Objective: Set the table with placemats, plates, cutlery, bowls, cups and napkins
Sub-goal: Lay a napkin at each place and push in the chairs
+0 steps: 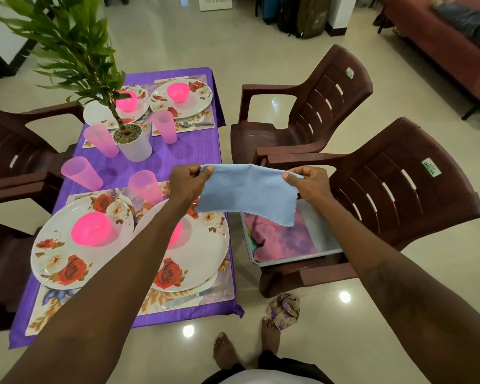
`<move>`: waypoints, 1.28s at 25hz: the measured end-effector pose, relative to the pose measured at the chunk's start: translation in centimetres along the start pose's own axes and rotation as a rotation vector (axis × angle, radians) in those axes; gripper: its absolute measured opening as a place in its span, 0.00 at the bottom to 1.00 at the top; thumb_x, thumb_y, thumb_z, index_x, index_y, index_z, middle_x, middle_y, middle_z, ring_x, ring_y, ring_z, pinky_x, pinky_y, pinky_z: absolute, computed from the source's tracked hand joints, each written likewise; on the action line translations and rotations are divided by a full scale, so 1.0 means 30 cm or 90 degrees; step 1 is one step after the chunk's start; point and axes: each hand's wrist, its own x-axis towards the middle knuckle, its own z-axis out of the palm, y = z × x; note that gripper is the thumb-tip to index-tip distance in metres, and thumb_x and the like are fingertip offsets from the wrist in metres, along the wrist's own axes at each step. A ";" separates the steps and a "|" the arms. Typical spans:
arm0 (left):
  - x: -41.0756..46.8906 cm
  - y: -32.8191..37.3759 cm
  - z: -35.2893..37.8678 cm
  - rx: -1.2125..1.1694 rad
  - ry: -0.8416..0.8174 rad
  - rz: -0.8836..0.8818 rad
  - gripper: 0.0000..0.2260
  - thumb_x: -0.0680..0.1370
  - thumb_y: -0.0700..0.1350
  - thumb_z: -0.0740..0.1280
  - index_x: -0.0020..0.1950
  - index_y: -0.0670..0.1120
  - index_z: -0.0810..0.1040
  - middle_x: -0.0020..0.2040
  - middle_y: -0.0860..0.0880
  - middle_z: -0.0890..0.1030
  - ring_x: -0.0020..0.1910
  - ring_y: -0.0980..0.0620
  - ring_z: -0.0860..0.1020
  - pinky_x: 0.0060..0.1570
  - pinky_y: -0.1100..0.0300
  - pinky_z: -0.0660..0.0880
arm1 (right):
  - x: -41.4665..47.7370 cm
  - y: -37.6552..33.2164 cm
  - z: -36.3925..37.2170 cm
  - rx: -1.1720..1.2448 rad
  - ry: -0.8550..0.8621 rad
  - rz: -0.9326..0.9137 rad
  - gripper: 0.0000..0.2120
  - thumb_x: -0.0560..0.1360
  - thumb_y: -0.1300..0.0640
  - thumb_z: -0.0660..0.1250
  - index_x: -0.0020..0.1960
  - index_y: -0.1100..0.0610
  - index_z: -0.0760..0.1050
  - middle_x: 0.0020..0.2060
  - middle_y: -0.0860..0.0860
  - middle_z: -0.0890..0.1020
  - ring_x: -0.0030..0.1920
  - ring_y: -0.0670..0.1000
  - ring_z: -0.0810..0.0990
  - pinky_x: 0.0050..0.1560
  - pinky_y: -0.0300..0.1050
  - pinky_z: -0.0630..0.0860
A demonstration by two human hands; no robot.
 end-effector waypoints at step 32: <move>-0.125 0.151 -0.040 -0.458 -0.117 -0.186 0.09 0.78 0.32 0.67 0.51 0.41 0.86 0.44 0.43 0.86 0.42 0.46 0.83 0.43 0.54 0.83 | -0.032 -0.156 0.306 0.155 -0.184 0.038 0.14 0.80 0.49 0.70 0.62 0.54 0.82 0.55 0.49 0.86 0.59 0.51 0.82 0.65 0.52 0.78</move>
